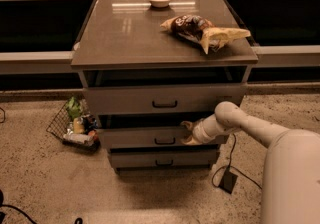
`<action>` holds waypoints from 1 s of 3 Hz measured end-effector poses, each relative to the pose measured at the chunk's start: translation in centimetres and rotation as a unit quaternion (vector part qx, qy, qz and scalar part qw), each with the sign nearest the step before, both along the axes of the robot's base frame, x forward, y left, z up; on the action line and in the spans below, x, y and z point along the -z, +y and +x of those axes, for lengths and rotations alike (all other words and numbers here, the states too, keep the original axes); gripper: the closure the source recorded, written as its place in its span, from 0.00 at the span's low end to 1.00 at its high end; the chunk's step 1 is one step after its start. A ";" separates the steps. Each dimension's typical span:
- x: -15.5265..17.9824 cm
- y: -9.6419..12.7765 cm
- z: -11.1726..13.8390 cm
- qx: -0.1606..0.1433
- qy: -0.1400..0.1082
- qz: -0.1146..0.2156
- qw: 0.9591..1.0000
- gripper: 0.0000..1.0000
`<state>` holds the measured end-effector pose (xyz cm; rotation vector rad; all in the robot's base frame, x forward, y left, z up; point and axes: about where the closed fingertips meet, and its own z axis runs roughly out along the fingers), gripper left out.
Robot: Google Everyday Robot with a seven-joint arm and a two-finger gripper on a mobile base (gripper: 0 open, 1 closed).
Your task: Open middle drawer
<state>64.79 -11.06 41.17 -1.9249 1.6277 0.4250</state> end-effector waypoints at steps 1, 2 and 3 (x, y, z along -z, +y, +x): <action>-0.4 0.0 0.0 0.000 0.000 0.000 1.000 0.99; -1.2 0.1 -0.1 -0.004 -0.001 0.007 1.000 1.00; -1.2 0.2 -0.1 -0.004 -0.001 0.007 1.000 0.82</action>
Offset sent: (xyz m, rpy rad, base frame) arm -0.0442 0.0114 0.0839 0.1410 -0.0172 0.1554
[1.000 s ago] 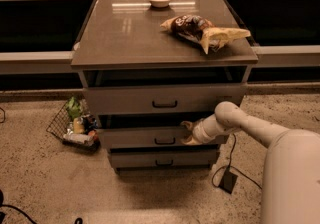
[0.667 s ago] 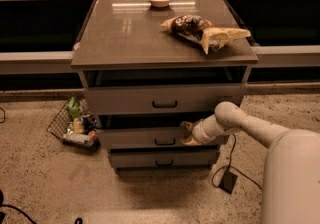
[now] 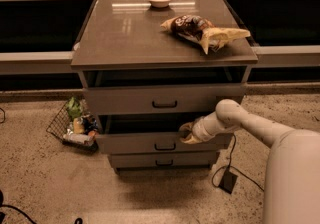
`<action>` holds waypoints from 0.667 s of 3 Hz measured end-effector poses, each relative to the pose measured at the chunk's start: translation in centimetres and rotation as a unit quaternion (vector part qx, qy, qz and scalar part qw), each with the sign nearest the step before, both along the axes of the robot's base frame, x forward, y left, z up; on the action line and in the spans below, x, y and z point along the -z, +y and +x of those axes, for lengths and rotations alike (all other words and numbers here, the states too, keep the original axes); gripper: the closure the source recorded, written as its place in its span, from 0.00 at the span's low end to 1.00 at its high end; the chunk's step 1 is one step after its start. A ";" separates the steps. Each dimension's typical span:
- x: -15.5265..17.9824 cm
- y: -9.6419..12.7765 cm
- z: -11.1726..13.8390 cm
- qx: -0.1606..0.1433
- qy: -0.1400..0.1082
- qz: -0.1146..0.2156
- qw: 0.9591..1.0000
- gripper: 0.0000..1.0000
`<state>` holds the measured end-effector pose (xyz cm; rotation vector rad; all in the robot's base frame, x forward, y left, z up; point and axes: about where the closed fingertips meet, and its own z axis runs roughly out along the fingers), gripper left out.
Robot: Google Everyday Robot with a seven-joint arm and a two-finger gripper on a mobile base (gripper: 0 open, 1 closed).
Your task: Open middle drawer
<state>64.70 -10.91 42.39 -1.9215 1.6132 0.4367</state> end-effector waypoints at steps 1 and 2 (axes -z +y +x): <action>0.0 0.0 0.0 0.000 0.000 0.000 1.000 0.59; 0.0 0.0 0.0 0.000 0.000 0.000 1.000 0.28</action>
Offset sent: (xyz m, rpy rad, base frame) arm 0.0000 0.0000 0.0000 0.0000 0.0000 0.0000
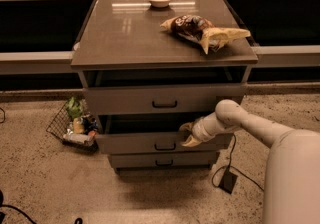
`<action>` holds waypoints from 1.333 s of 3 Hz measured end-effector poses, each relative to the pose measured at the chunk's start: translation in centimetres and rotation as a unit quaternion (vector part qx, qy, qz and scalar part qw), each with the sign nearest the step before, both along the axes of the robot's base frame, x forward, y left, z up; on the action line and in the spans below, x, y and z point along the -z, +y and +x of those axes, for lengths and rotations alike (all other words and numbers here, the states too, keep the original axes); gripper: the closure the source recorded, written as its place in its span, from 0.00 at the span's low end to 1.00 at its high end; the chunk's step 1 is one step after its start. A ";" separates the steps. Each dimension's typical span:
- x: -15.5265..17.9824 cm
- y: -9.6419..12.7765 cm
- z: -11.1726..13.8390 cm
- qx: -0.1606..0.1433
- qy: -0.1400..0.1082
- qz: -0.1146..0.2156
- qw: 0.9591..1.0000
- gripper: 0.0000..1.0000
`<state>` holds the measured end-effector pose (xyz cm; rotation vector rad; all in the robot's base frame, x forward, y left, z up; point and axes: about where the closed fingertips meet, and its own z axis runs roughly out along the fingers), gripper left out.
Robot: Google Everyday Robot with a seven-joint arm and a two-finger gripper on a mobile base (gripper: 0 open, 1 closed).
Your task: Open middle drawer
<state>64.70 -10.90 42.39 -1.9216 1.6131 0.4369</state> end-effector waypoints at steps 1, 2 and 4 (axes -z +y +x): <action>0.0 0.0 0.0 0.000 0.000 0.000 1.000 0.04; -0.2 0.0 0.0 0.000 0.000 0.000 1.000 0.00; 0.2 0.1 0.0 -0.001 -0.001 -0.079 0.997 0.00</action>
Offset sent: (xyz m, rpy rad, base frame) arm -0.0011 -0.0010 0.0001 -0.0307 -0.0089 -0.0179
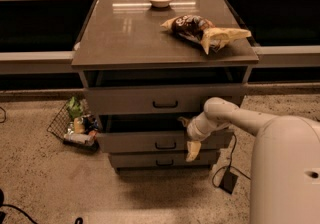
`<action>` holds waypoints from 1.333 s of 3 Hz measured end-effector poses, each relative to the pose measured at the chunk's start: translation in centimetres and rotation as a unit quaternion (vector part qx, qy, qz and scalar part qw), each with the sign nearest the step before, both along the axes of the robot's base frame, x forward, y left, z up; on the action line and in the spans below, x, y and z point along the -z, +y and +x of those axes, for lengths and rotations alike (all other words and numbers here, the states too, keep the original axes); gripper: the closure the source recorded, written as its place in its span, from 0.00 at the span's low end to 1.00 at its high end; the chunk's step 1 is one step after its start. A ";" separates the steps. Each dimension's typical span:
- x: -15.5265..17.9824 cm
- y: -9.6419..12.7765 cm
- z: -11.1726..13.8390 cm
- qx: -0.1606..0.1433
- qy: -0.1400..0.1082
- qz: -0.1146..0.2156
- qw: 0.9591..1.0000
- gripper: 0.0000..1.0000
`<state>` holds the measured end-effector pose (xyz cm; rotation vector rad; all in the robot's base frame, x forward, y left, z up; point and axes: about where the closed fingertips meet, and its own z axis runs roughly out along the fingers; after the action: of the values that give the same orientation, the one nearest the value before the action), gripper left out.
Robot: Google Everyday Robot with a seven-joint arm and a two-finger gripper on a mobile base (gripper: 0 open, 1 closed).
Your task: Open middle drawer
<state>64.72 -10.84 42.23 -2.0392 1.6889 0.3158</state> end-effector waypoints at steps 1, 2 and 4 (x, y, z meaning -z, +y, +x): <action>1.5 0.4 -0.4 -0.005 0.027 -0.036 0.999 0.00; 3.0 0.9 -1.0 -0.014 0.055 -0.041 0.998 0.00; 2.4 0.9 -1.1 -0.015 0.057 -0.040 0.997 0.42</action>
Offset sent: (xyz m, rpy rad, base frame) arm -0.0167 0.0146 -0.0545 -0.0987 0.1974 0.0580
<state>63.62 -9.91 39.87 -2.1426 1.7668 0.3860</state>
